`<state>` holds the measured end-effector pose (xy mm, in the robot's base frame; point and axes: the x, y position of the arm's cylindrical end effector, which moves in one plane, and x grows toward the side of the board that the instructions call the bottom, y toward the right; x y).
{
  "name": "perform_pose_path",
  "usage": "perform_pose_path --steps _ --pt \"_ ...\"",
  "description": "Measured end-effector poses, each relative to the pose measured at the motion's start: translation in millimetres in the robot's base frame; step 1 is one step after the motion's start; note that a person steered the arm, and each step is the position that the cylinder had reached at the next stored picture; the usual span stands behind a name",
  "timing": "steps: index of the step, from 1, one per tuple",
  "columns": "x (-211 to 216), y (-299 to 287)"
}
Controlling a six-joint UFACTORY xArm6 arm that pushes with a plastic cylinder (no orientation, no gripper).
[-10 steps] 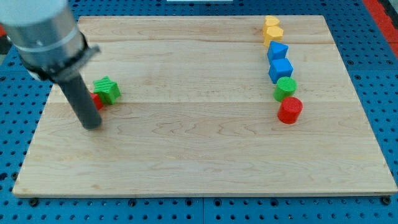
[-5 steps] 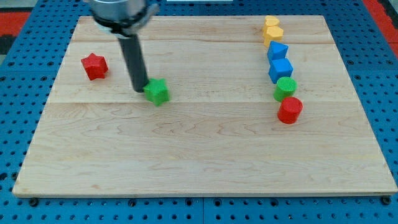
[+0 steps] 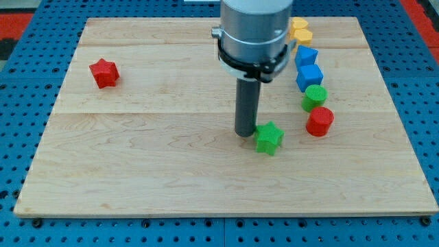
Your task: Push the green star below the red circle
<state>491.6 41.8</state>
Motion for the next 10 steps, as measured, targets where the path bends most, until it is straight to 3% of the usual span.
perform_pose_path --steps 1,2,3,6,7,8,10 --pt "8.7 23.3" --pt "11.7 8.3" --pt "12.3 -57.4" --pt "29.6 -57.4" --pt "32.1 -26.9" --pt "22.4 -52.1" --pt "23.2 48.1"
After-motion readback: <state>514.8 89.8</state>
